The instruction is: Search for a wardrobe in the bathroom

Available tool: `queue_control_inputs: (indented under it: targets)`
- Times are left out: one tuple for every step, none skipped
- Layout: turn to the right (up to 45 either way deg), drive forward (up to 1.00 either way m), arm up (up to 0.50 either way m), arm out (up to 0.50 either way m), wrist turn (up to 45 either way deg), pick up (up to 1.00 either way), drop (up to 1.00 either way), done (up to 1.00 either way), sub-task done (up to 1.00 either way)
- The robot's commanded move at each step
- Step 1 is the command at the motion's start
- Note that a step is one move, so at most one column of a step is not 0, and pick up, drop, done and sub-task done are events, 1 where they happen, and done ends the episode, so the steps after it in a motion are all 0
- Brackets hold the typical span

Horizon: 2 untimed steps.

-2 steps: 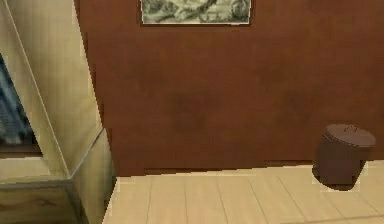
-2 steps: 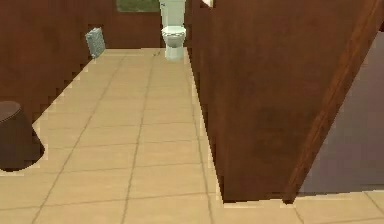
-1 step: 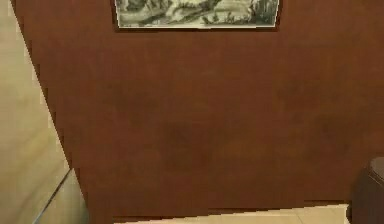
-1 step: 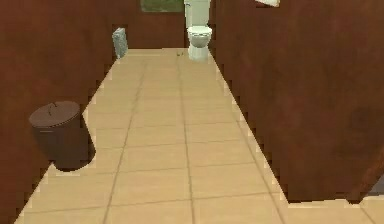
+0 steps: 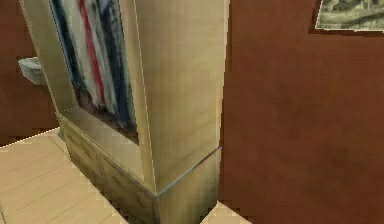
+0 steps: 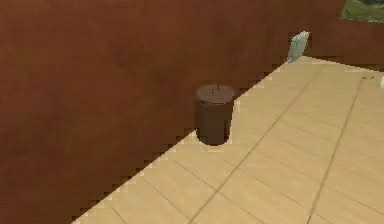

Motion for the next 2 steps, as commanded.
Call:
queue_control_inputs:
  targets:
    - [-18.0,0.0,0.0,0.0,0.0,0.0,0.0,0.0,0.0]
    - [0.0,0.0,0.0,0.0,0.0,0.0,0.0,1.0,0.0]
